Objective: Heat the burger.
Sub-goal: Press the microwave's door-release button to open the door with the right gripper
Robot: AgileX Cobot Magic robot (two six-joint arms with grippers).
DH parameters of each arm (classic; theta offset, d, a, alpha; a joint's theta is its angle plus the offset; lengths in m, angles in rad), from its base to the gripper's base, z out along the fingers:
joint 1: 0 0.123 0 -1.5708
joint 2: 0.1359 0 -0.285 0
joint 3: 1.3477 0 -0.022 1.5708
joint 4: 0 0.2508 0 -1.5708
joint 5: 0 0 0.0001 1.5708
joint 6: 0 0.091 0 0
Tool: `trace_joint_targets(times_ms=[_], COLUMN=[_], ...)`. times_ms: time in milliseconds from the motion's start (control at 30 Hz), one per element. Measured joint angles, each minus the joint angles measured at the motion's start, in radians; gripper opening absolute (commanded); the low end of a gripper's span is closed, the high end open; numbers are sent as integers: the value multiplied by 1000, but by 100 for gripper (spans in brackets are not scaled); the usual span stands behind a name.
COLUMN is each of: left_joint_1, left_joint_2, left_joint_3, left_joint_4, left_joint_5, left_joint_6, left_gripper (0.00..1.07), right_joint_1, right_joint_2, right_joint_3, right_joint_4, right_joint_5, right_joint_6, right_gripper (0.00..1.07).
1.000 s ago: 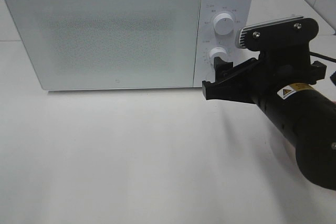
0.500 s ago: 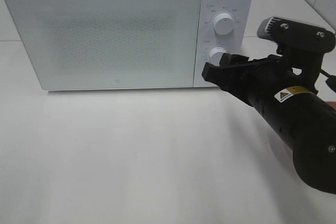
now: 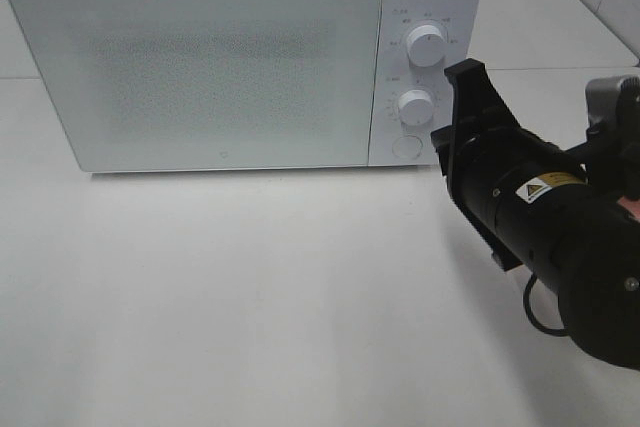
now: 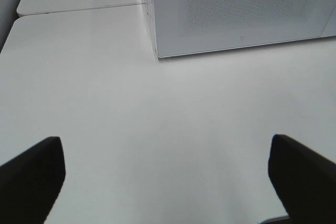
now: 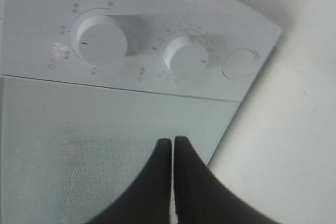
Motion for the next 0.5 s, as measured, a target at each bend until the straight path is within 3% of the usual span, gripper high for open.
trace_joint_targets(times_ms=[500], left_joint_1=[0], left_joint_2=[0], left_joint_3=[0], left_joint_4=[0], left_joint_5=[0], left_joint_6=[0], left_gripper=[98], right_joint_1=[-14], right_joint_2=[36], right_joint_3=[-1], right_joint_4=[0], right_joint_5=[113], right_joint_6=[150], right_gripper=[0])
